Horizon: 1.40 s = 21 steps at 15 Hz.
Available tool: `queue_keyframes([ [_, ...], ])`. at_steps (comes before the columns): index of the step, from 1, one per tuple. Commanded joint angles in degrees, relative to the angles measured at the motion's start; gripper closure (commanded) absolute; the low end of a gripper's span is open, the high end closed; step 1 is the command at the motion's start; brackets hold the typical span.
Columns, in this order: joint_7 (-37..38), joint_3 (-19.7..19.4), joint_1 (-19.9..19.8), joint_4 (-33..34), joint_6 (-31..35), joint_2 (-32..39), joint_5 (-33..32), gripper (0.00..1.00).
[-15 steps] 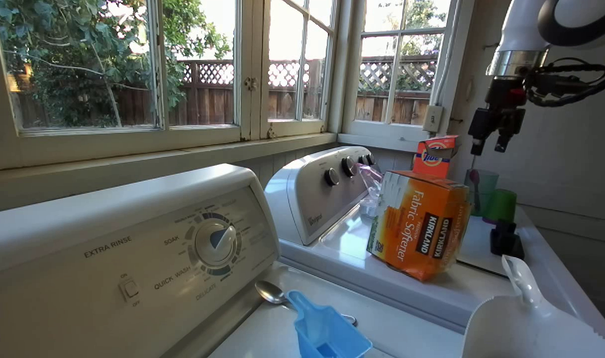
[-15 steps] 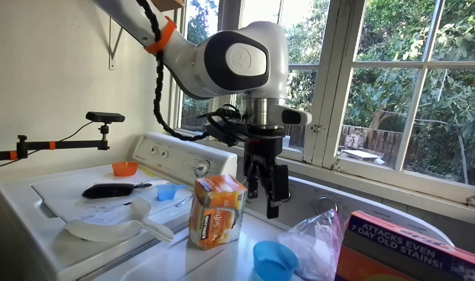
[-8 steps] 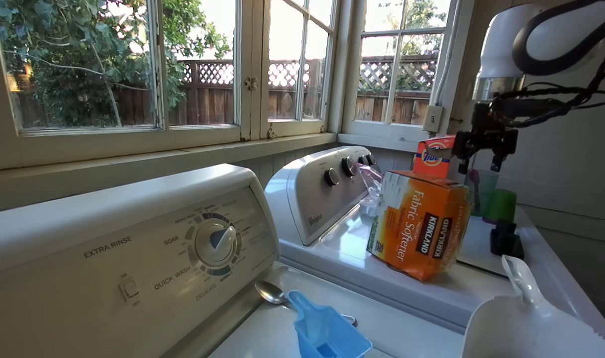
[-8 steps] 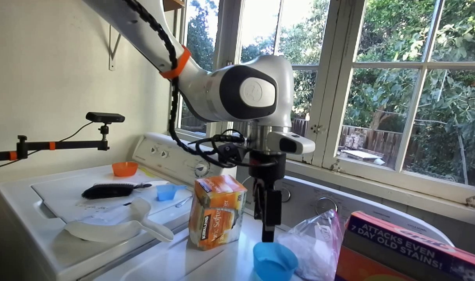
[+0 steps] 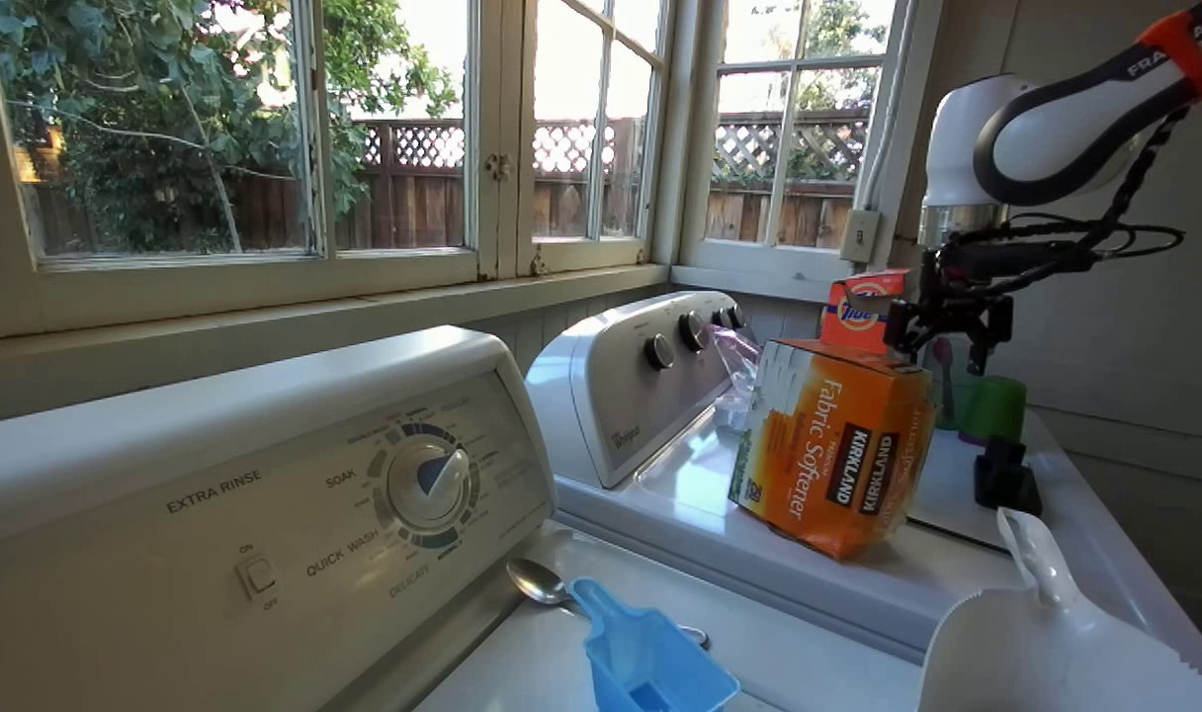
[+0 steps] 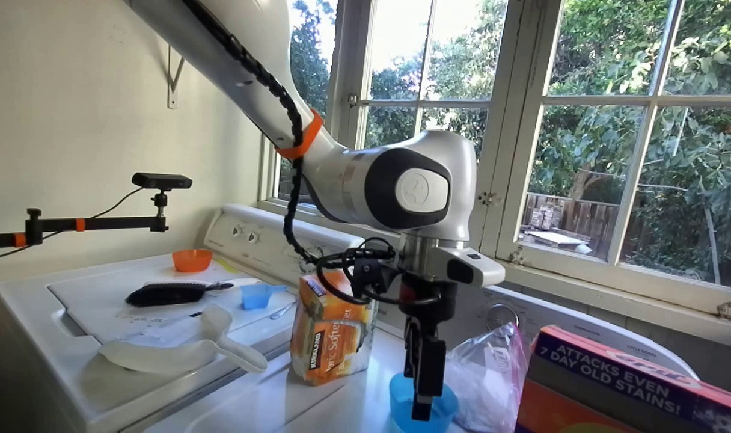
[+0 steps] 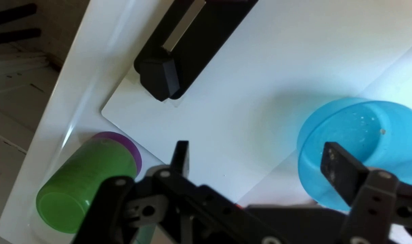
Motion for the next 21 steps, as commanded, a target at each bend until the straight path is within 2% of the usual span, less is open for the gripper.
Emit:
queue_keyframes([
  [1, -0.38, -0.65, 0.83, 1.47, 1.1, 2.91, 2.16, 0.0],
  [6, -1.07, -0.84, 1.31, 3.07, 3.36, 6.22, 4.0, 0.0],
  [16, 4.98, -2.73, 3.48, 8.78, 4.96, 12.71, 3.4, 0.03],
  [18, 5.31, -2.74, 3.89, 9.78, 4.62, 13.94, 3.42, 0.08],
  [19, 5.35, -2.74, 4.04, 10.16, 4.58, 14.42, 3.46, 0.31],
  [20, 5.31, -2.81, 4.2, 10.5, 4.47, 14.76, 3.37, 0.32],
  [21, 5.27, -2.86, 4.35, 10.86, 4.4, 15.18, 3.37, 0.38],
])
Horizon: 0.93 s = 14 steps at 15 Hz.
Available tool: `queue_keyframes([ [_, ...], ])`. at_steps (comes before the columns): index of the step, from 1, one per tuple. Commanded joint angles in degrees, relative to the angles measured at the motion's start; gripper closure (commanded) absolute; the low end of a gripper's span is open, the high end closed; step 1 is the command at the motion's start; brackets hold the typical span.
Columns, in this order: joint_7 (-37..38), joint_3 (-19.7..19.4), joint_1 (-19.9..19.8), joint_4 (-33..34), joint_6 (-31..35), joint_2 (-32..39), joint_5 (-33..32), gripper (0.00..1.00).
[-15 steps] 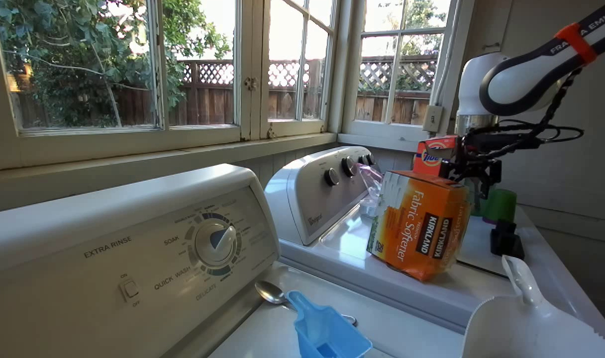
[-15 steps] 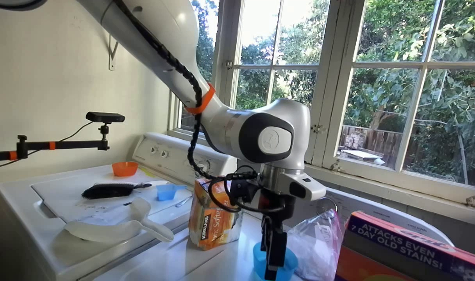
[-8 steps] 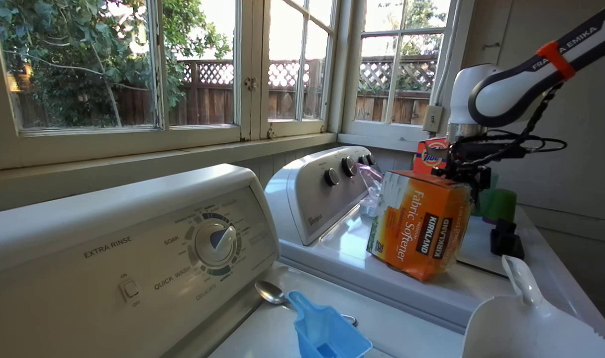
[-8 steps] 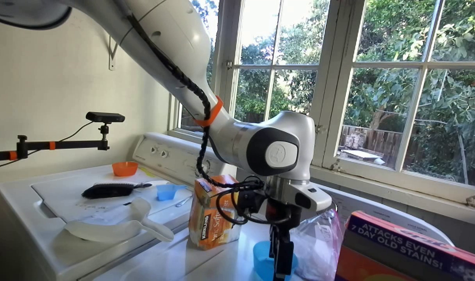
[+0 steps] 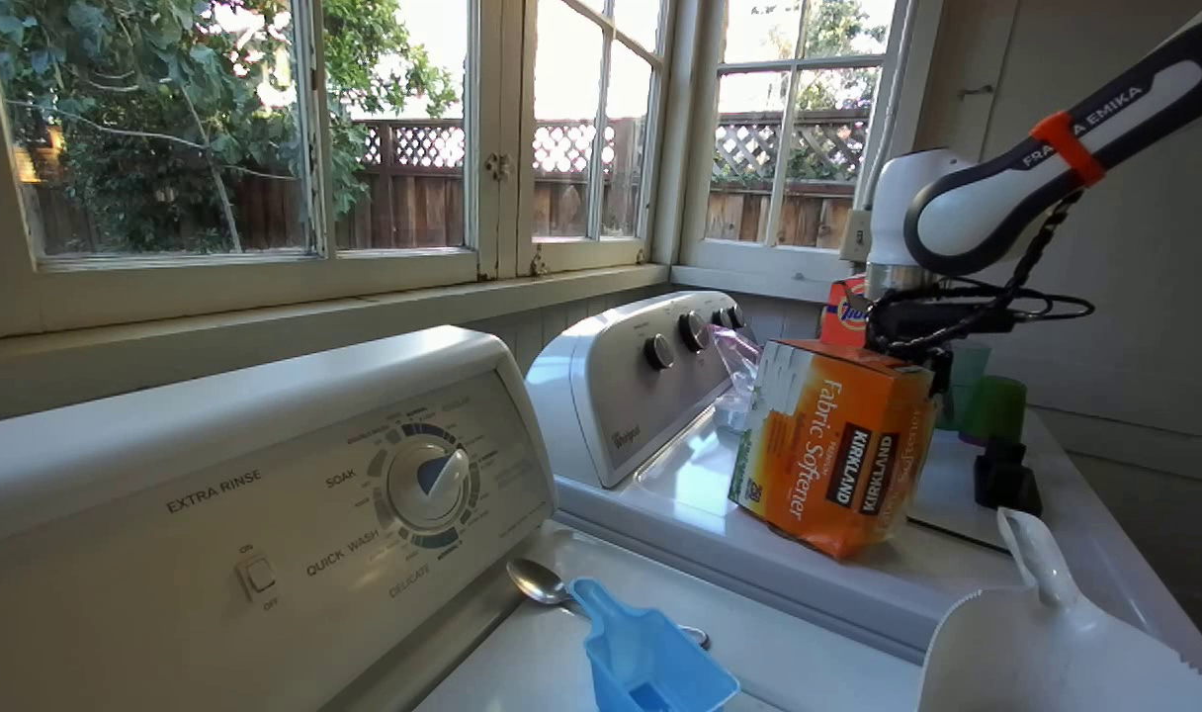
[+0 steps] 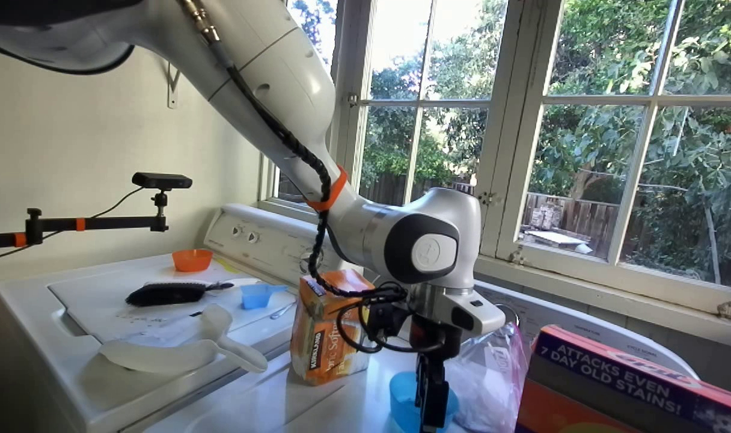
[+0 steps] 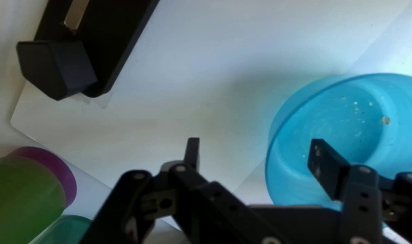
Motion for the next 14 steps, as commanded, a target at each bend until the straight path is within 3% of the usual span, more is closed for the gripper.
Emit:
queue_keyframes([
  [1, 0.86, -1.04, 1.35, 2.39, -0.18, 2.4, 0.59, 0.49],
  [7, 0.68, -1.4, 1.66, 3.55, -0.29, 3.12, 0.45, 0.95],
  [9, 0.73, -1.5, 1.68, 3.7, -0.26, 3.12, 0.43, 1.0],
  [14, 0.7, -1.64, 1.89, 4.06, 0.06, 2.58, 0.25, 0.99],
])
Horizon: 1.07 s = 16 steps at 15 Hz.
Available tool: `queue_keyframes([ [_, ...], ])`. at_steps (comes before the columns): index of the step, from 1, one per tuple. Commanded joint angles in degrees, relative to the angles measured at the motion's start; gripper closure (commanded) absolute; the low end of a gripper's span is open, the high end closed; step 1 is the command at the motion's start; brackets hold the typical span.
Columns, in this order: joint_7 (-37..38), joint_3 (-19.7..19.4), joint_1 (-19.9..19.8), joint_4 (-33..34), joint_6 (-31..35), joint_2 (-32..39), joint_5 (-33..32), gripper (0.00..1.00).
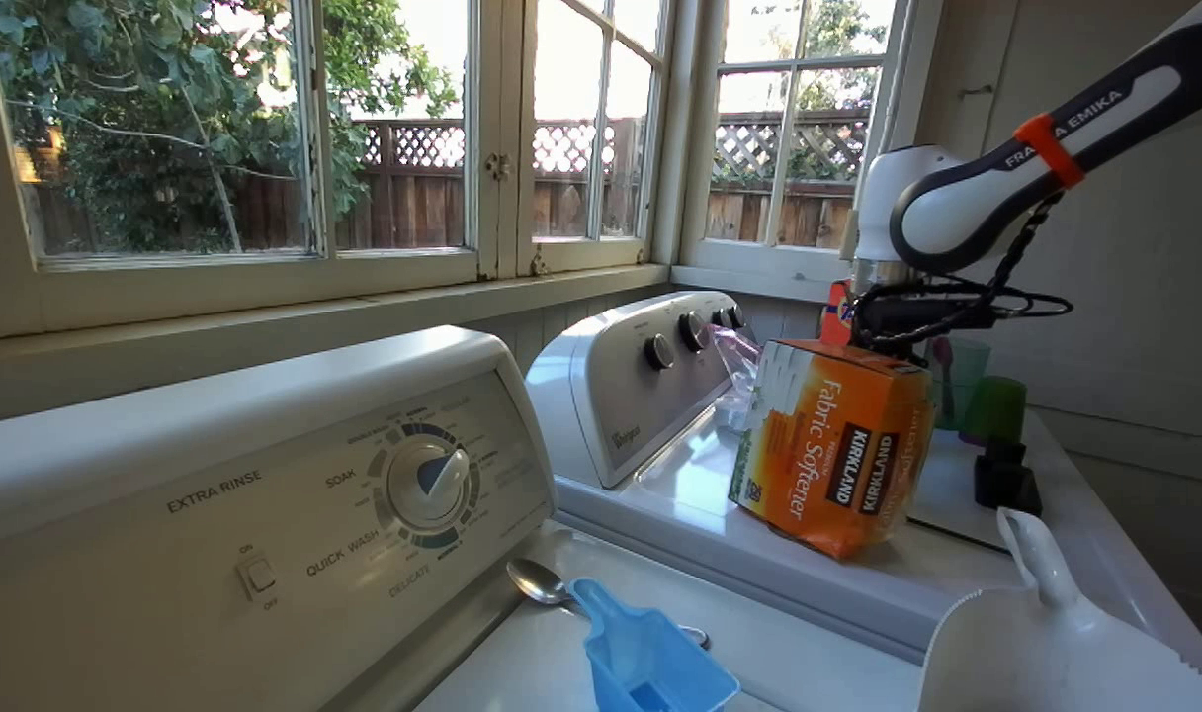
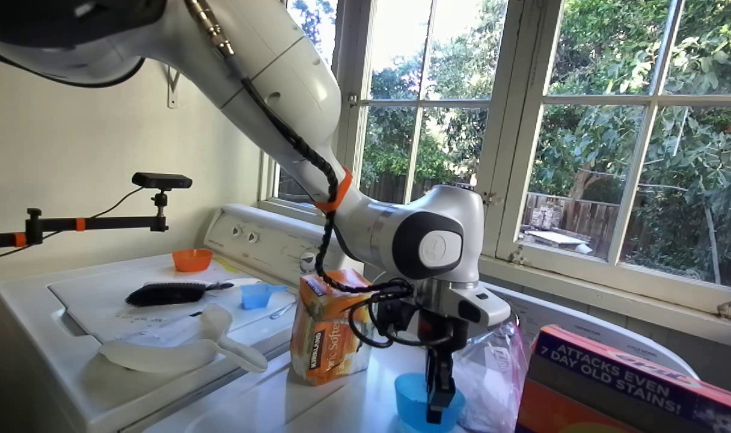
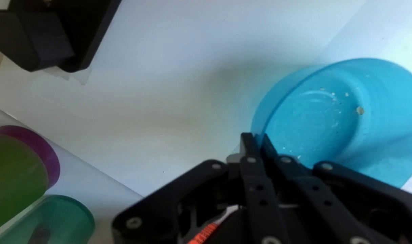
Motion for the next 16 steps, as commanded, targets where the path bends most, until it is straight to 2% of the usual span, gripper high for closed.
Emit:
queue_keyframes([
  [1, 0.57, -0.96, 0.96, 0.13, 0.15, 0.24, 0.26, 0.99],
  [11, -0.25, -0.53, 1.75, -3.97, 2.62, -7.12, -0.27, 0.99],
  [16, -0.15, -0.02, 1.69, -7.37, 6.47, -14.68, 0.23, 0.99],
])
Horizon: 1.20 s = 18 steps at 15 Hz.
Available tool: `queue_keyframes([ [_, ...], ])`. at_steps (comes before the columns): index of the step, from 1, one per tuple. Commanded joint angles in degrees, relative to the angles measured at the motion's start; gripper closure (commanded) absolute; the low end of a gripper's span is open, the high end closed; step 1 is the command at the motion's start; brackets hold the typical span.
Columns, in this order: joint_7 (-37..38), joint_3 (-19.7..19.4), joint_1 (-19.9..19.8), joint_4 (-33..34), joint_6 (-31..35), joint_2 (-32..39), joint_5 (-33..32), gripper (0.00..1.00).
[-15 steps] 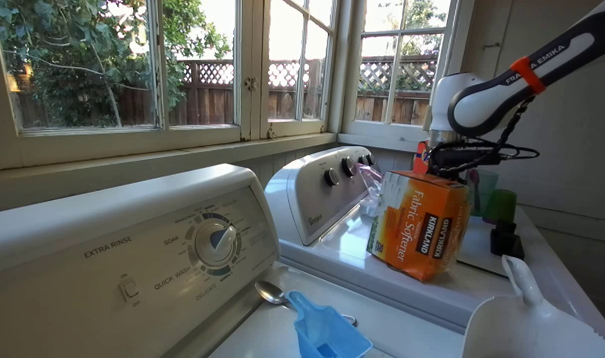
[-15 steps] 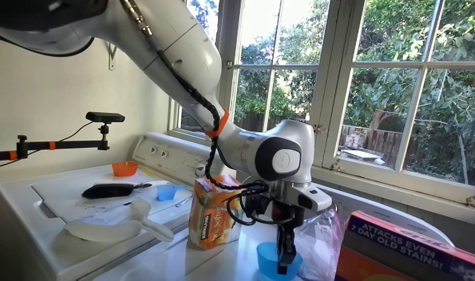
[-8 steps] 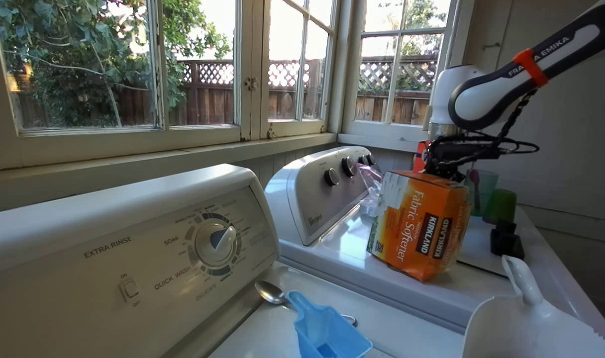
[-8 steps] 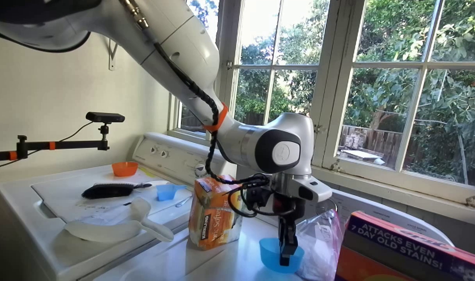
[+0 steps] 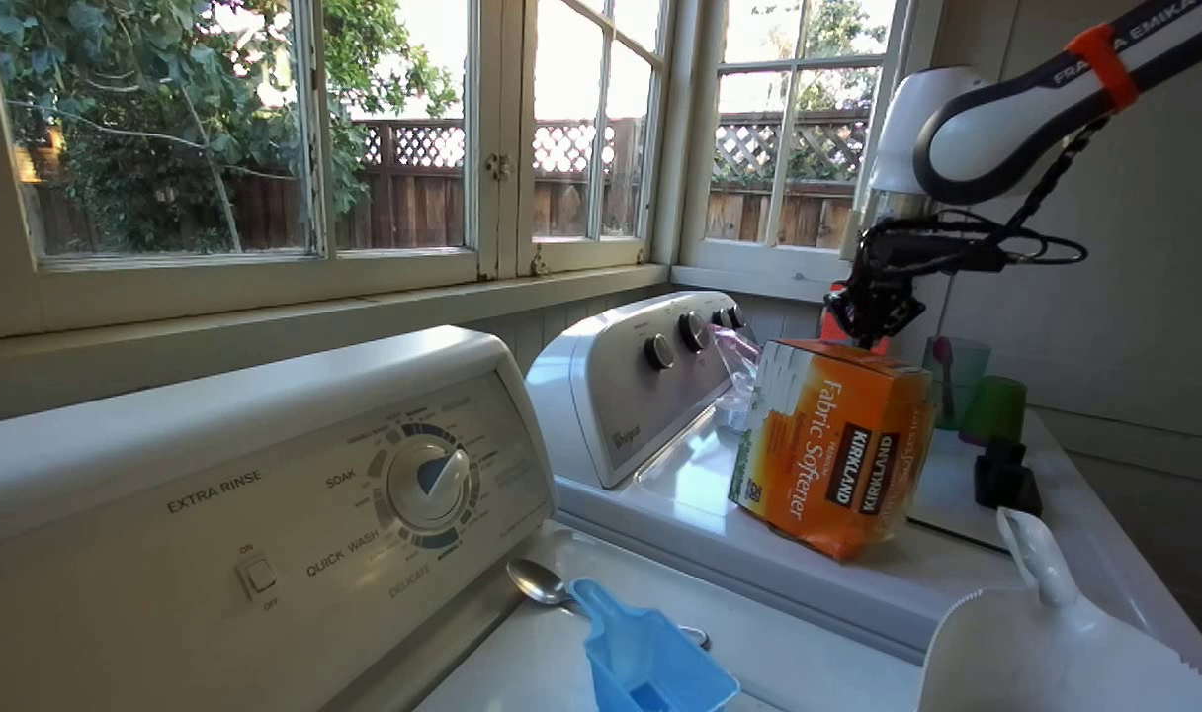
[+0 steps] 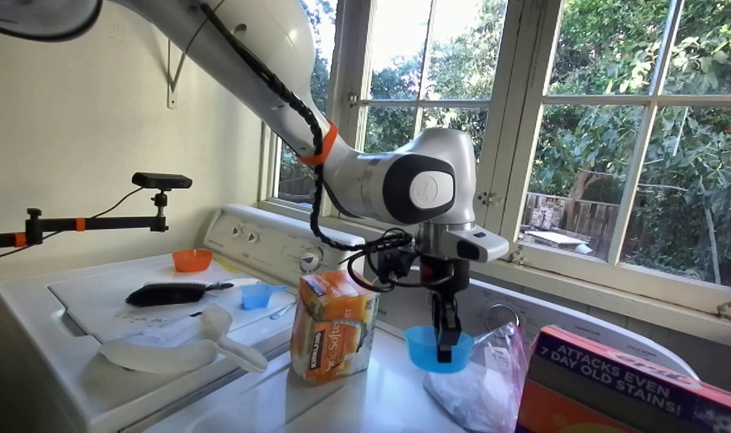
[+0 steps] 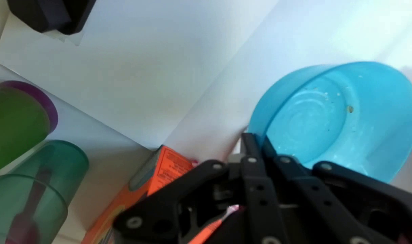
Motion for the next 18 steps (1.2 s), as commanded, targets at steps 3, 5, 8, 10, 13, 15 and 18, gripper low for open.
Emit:
queue_keyframes([
  [3, 2.7, -0.56, -0.34, -5.94, 8.98, -11.31, 0.5, 0.99],
  [5, 5.12, -0.79, -1.17, -5.37, 10.63, -14.43, 1.14, 0.99],
  [8, 13.63, -2.35, -2.26, -2.15, 7.02, -17.55, -2.3, 0.99],
  [10, 17.86, -2.86, -4.08, 0.85, 2.1, -18.69, -3.44, 0.99],
  [13, 16.92, -1.82, -5.74, 1.38, 2.01, -18.9, -3.01, 0.96],
  [15, 18.1, -1.9, -6.19, 1.77, 1.18, -19.22, -3.14, 0.99],
  [18, 25.19, -3.01, -7.11, 7.43, -5.59, -13.69, -4.48, 0.99],
])
